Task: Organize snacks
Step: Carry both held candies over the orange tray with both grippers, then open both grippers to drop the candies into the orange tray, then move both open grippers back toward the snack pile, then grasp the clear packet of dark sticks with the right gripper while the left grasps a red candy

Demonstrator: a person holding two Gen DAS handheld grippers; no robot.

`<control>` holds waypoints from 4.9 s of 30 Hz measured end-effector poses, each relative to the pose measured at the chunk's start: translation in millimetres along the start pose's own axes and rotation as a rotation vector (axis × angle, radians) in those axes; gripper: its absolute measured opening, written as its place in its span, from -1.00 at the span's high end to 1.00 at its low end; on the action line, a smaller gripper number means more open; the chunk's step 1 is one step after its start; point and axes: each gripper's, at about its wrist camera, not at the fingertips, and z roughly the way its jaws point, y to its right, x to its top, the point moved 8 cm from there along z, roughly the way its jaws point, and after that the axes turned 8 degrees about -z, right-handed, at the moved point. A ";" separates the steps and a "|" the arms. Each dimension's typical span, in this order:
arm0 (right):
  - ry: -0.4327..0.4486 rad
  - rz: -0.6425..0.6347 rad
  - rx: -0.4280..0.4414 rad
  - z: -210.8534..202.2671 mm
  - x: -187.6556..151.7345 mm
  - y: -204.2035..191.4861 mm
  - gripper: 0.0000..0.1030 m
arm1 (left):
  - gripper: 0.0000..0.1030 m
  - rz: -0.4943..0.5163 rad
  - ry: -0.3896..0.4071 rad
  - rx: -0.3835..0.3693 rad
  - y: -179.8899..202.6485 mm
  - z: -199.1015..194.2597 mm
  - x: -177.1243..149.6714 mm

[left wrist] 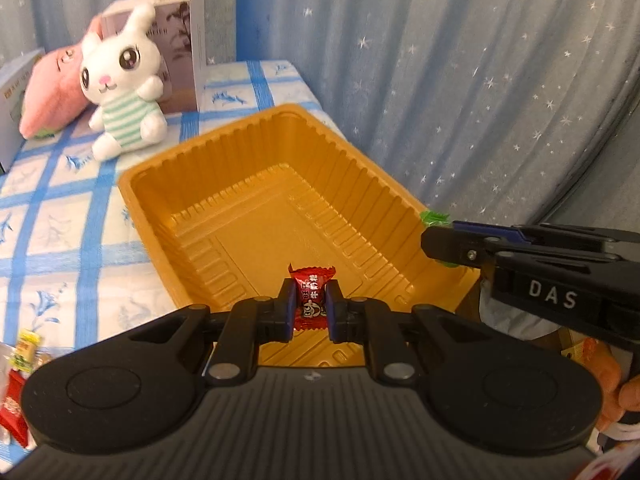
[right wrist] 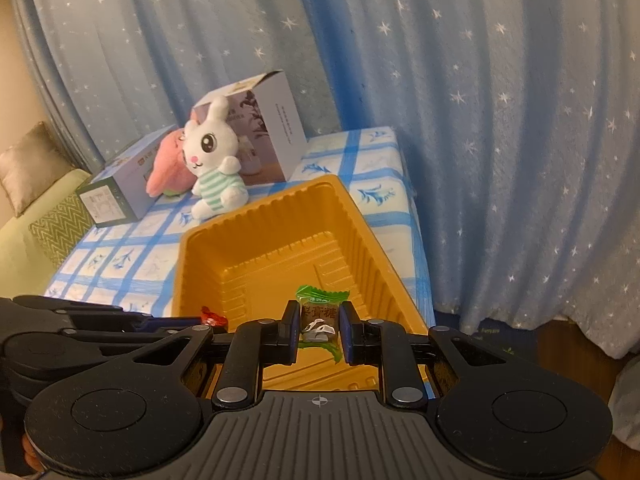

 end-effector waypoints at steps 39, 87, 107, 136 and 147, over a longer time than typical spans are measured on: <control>-0.096 -0.014 0.029 53.6 -8.2 4.9 0.58 | 0.49 -0.016 -0.032 0.026 -18.6 23.1 -0.2; -0.032 -0.064 0.104 -104.9 -83.9 -69.0 -0.16 | 0.09 -0.179 0.101 0.137 -101.4 -171.9 -130.9; -0.154 -0.189 0.215 -76.1 -128.6 -147.9 -0.16 | 0.09 -0.268 0.105 0.238 -161.2 -204.7 -180.9; -0.169 -0.187 0.212 46.8 -97.5 -240.1 -0.16 | 0.09 -0.317 0.124 0.324 -279.8 -201.8 -164.1; -0.177 -0.110 0.118 104.1 -84.1 -247.8 -0.15 | 0.09 -0.258 0.106 0.273 -297.2 -172.9 -135.6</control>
